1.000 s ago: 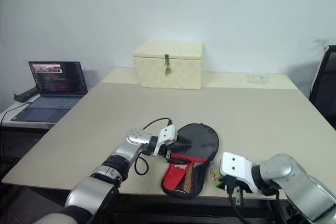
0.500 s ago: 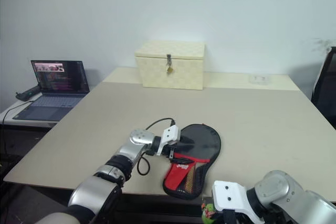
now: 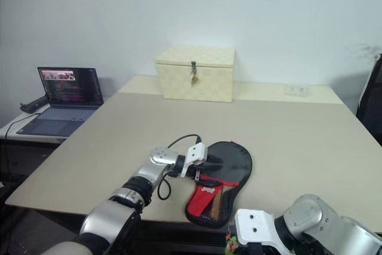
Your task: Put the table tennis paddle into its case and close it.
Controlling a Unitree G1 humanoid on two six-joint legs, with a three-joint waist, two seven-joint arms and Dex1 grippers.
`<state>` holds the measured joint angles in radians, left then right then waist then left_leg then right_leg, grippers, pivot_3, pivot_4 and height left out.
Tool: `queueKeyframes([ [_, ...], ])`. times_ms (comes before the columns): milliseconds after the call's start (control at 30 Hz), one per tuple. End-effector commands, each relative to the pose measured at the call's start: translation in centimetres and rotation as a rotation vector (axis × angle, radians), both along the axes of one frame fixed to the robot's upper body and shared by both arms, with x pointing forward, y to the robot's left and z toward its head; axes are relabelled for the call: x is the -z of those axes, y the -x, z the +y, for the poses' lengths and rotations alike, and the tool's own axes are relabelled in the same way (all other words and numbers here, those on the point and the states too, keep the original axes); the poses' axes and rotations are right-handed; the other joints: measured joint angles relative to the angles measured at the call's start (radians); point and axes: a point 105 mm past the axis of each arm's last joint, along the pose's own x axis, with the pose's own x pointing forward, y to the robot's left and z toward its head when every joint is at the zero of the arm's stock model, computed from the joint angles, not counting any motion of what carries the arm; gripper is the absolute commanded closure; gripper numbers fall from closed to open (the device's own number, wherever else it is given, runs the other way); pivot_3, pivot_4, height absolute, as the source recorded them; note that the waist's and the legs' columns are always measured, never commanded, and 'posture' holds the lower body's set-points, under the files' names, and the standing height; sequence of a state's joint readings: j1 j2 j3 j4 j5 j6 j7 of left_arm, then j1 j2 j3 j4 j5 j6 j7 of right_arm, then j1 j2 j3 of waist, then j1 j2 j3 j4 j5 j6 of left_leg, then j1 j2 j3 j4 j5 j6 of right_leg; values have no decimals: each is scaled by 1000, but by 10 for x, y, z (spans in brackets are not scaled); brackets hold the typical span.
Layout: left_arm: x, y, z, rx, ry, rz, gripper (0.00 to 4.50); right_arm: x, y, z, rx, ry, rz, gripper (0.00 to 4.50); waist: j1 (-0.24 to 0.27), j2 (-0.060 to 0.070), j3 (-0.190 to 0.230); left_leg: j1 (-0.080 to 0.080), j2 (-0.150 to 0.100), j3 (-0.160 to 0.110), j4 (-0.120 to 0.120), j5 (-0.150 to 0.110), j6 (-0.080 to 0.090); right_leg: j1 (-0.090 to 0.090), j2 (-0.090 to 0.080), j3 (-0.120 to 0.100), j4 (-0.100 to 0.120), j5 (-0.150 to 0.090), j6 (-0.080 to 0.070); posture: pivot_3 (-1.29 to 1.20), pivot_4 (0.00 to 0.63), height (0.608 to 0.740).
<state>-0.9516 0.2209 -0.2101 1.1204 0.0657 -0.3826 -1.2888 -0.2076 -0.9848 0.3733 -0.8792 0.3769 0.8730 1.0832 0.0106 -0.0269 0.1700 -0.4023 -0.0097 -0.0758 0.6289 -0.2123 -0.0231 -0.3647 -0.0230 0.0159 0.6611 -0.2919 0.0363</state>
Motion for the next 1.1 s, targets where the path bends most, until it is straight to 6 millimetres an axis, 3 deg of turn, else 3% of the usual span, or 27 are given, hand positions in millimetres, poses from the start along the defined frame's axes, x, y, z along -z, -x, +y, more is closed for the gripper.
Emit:
queueKeyframes([
  [33, 38, 17, 3, 44, -144, 87, 337, -4, 25, 13, -109, -55, 49, 3744, 0, 0, 0, 0, 0, 0, 0, 0, 0, 0, 0, 0, 0, 0, 0, 0, 150, 740],
  [167, 37, 16, 0, 45, -138, 84, 337, -5, 15, 12, -69, -53, 4, 2496, -1, 0, 0, 1, 0, 0, 0, 0, 0, 1, 0, 0, 0, 0, 0, 0, 150, 740],
  [333, 32, 14, 0, 27, -102, 74, 337, -14, -10, 6, 25, -70, -61, 2496, -1, 0, 0, 3, 0, -1, 0, 0, 0, 3, 0, -1, 0, 0, 0, 0, 150, 740],
  [567, 6, 11, 12, 0, 38, 51, 337, -44, -81, -13, 275, -206, -250, 2496, -9, -1, 1, 2, 1, 0, 0, 0, 0, 1, 0, 0, 0, 0, 0, 0, 150, 740],
  [733, -18, 16, 41, -92, 130, 20, 337, -58, -130, -26, 430, -356, -314, 2496, -24, 0, 4, 0, 2, 1, -3, 0, 0, -5, 0, 2, 4, 3, -7, 0, 150, 740],
  [900, -27, 30, 78, -261, 153, -9, 337, -71, -188, -42, 598, -454, -453, 2496, -43, 4, 9, 0, 4, 1, -3, 0, 0, -7, 1, 3, 6, 4, -11, 0, 150, 740],
  [1100, -35, 50, 120, -540, 225, -27, 337, -66, -216, -55, 635, -461, -463, 2496, -41, 8, 16, 0, 4, 1, -3, 0, 0, -8, 0, 3, 8, 4, -12, 0, 150, 740],
])
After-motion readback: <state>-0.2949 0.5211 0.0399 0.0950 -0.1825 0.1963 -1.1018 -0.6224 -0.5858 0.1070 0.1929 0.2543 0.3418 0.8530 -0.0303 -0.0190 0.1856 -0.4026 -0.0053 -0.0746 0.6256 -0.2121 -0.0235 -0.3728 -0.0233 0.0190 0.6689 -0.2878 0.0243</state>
